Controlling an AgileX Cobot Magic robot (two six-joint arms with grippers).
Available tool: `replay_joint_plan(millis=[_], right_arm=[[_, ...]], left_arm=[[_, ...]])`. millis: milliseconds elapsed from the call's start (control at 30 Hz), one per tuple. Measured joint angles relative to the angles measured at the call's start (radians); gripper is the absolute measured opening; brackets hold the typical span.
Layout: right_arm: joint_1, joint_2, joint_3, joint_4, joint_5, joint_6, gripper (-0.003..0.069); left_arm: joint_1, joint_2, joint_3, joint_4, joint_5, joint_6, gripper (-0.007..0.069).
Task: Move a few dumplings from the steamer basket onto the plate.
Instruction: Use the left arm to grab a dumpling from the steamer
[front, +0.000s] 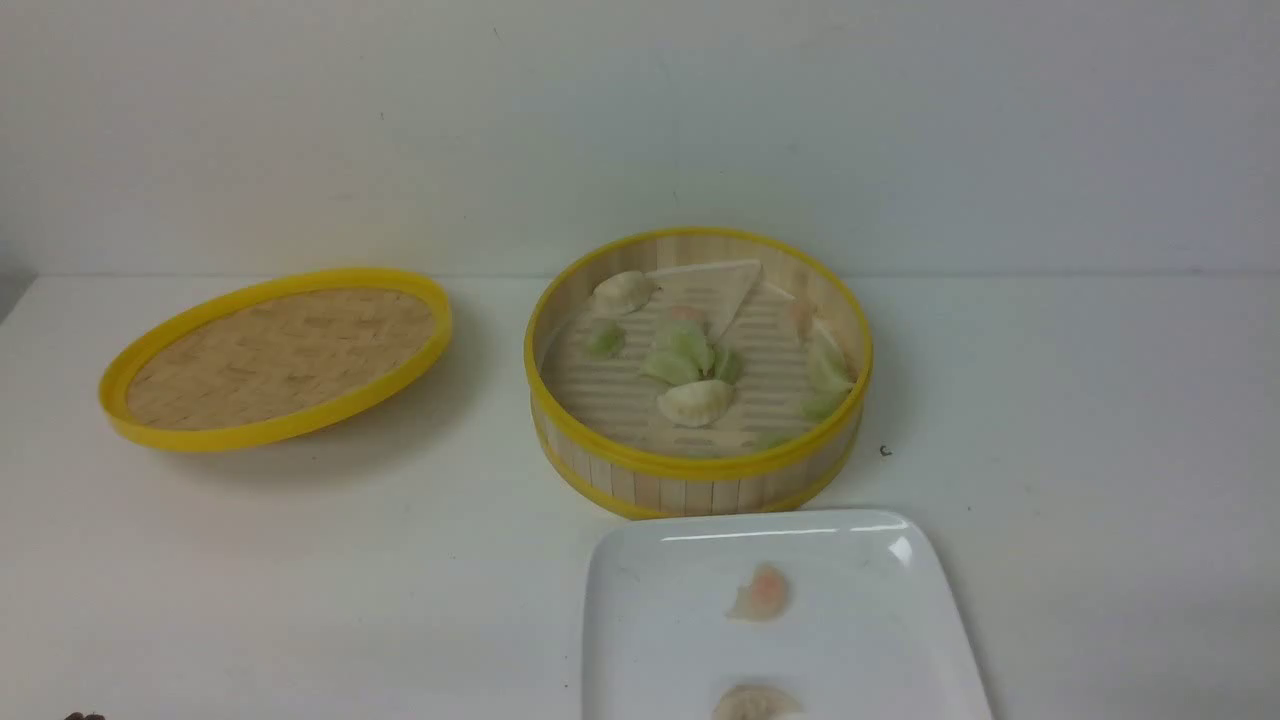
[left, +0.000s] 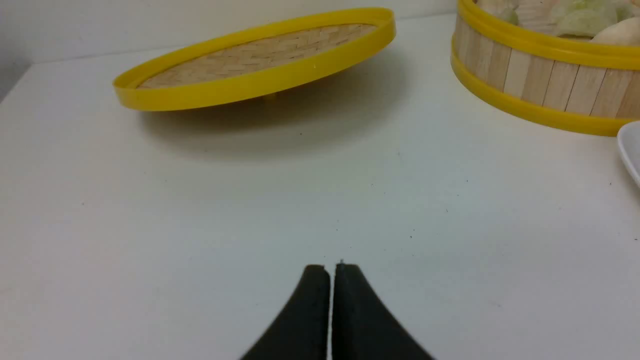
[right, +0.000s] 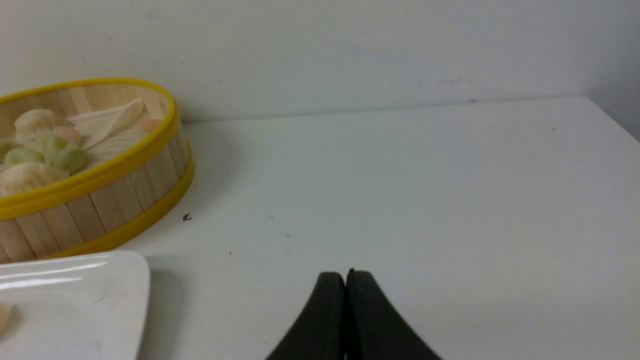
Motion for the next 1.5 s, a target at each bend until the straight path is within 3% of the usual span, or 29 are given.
replay_joint_plan(millis=[667,800,900,1000,1133,1233,1400,1500], right_arm=[[0.000,0.000,0.000,0.000,0.000,0.001,-0.0013],[0.000,0.000,0.000,0.000,0.000,0.001,-0.0013],[0.000,0.000,0.000,0.013,-0.004,0.009,-0.0013],[0.000,0.000,0.004,0.124,-0.055,0.063,-0.0013],[0.001,0.000,0.004,0.477,-0.265,0.240,-0.0013],[0.001,0.000,0.004,0.625,-0.345,0.263,-0.0013],[0.001,0.000,0.004,0.736,-0.447,0.263,-0.0013],[0.015,0.000,-0.037,0.708,-0.403,0.255,-0.0013]], left_arm=[[0.000,0.000,0.001,0.023,-0.009,0.001,-0.0006],[0.000,0.000,0.003,-0.026,-0.071,-0.049,-0.0006],[0.000,0.000,0.003,-0.130,-0.132,-0.119,-0.0006],[0.000,0.000,0.003,-0.241,-0.188,-0.180,-0.0006],[0.000,0.000,0.003,-0.438,-0.264,-0.231,-0.0006],[0.000,0.000,0.003,-0.524,-0.326,-0.238,-0.0006],[0.000,0.000,0.003,-0.648,-0.562,-0.254,-0.0006],[0.000,0.001,-0.049,-0.663,-0.613,-0.260,-0.0006]])
